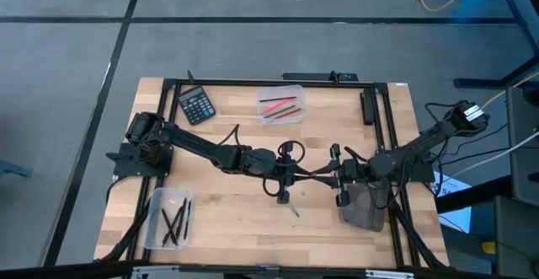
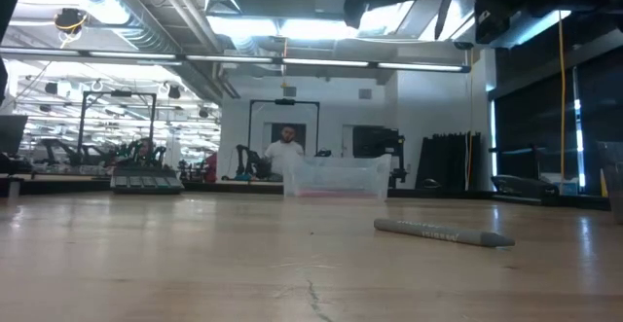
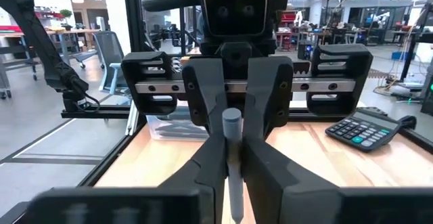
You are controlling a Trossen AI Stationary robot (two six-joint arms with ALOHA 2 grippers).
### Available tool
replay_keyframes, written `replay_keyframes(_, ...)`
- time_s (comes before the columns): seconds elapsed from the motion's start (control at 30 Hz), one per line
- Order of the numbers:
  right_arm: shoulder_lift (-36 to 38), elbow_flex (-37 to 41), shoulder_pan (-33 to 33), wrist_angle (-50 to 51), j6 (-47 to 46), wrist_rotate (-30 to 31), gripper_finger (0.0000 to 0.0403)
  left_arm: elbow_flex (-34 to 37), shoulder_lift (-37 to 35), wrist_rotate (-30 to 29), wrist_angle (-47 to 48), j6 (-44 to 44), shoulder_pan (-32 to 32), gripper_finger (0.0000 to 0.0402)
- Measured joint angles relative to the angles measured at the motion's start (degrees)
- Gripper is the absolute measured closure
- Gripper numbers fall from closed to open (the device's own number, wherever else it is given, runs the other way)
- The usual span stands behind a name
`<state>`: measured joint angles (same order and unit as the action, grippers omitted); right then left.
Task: Sort crayons/erasers/pens/pencils in bins
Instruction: Put the gray crayon into the black bin
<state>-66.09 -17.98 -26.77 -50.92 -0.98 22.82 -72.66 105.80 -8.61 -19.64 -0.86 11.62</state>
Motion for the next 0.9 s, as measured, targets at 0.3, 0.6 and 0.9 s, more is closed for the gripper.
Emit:
replay_keyframes(0.3,-0.14,0.00,0.20,0.12,-0.26,0.62,0.0351,-0.03,0.00,-1.15,0.95,-1.57,0.01,0.0350)
replay_keyframes(0.6,2.03,0.00,0.20,3.95,-3.50,-1.37,0.0351,-0.07,-0.11,-1.01,4.68,-1.67,0.50,0.0299)
replay_keyframes(0.9,11.19,-1.28,0.20,24.06,-11.42,-5.02,0.0351,-0.07,-0.11,-1.11,4.88,-3.52,0.07,0.0281)
